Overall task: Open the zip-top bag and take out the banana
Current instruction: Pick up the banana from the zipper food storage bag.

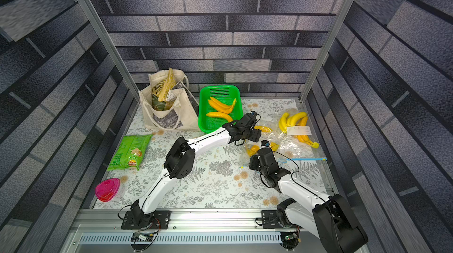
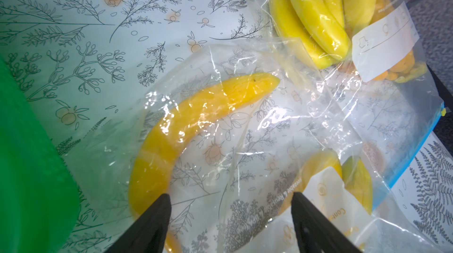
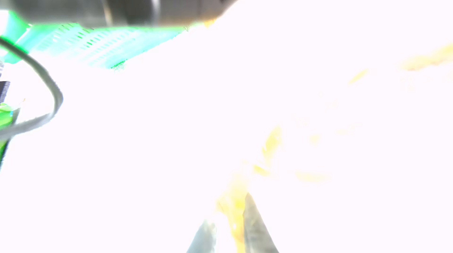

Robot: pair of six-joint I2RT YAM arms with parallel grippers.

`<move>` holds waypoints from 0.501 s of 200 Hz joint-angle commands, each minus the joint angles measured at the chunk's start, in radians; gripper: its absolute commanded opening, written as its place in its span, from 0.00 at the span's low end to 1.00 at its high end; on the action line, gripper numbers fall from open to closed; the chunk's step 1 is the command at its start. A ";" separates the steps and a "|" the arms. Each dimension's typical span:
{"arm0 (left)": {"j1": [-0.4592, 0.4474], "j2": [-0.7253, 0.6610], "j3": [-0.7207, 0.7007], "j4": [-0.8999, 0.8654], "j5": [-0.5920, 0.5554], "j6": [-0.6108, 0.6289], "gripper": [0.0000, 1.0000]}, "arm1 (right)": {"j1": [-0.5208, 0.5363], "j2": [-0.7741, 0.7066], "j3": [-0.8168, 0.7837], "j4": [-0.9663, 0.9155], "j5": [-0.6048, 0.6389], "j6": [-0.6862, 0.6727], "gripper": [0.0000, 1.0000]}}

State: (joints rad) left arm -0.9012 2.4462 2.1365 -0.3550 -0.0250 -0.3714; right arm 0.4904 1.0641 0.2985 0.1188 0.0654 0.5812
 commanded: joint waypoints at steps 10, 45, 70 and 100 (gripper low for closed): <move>0.000 0.015 0.090 -0.087 -0.082 -0.002 0.84 | 0.026 -0.017 -0.038 -0.088 0.032 0.082 0.20; -0.017 0.062 0.198 -0.207 -0.203 -0.001 0.88 | 0.037 -0.066 -0.009 -0.201 0.107 0.134 0.20; -0.040 0.042 0.201 -0.288 -0.309 -0.053 0.92 | 0.038 -0.129 0.006 -0.281 0.157 0.144 0.20; -0.021 0.062 0.188 -0.296 -0.256 -0.118 0.90 | 0.038 -0.176 0.009 -0.318 0.174 0.155 0.20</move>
State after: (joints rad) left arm -0.9302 2.4893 2.3161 -0.5823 -0.2626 -0.4221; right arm 0.5217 0.9138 0.2909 -0.0803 0.1818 0.7029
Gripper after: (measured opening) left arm 0.914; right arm 0.199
